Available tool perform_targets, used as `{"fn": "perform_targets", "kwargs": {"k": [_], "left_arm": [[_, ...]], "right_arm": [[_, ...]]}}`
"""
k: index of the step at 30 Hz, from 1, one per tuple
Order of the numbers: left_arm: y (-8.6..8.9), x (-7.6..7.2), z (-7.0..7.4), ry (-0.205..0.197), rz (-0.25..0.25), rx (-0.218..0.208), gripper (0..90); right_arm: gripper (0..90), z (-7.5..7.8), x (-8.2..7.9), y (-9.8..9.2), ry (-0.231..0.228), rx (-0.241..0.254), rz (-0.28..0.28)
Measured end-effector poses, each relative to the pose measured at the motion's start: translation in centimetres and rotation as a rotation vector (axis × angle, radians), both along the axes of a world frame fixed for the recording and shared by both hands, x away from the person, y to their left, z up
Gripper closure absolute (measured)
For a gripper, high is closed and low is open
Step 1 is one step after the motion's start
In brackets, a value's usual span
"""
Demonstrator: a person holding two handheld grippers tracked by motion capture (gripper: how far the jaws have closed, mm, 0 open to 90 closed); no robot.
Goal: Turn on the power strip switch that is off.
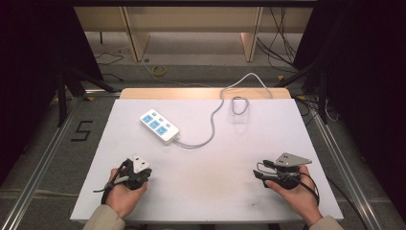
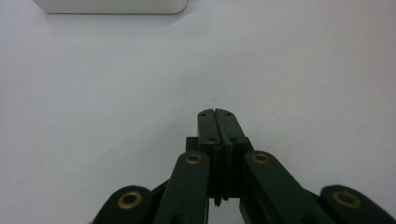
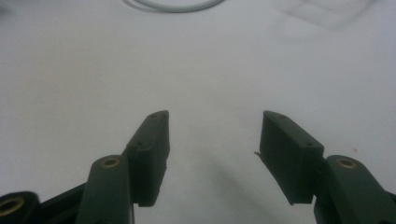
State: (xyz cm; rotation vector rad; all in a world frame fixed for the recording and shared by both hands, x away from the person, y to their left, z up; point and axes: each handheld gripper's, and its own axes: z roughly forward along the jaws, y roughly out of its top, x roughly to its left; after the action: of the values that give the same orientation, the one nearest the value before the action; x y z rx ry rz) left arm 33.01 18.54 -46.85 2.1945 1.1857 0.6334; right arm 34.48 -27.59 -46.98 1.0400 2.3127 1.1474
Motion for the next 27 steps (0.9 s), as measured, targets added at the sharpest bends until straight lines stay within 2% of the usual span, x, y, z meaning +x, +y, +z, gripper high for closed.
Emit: {"fn": "perform_targets", "kwargs": {"k": [7, 15, 23, 27], "left_arm": [[-0.2, 1.0, 0.6, -0.01, 0.01, -0.024, 89.7], [-0.2, 2.4, 1.0, -0.017, 0.017, -0.007, 89.7], [0.3, 4.7, 1.7, 0.014, 0.026, -0.005, 89.8], [0.5, 5.6, 1.9, 0.017, 0.027, 0.011, 89.8]], "right_arm": [[43.4, 0.1, -0.1, 0.2, 0.001, 0.007, 0.002], [43.4, 0.1, -0.1, 0.2, 0.002, 0.008, 0.009], [43.1, 0.0, 0.0, 0.3, 0.001, 0.009, 0.007], [43.1, 0.0, -0.1, 0.3, 0.003, 0.007, 0.011]]}}
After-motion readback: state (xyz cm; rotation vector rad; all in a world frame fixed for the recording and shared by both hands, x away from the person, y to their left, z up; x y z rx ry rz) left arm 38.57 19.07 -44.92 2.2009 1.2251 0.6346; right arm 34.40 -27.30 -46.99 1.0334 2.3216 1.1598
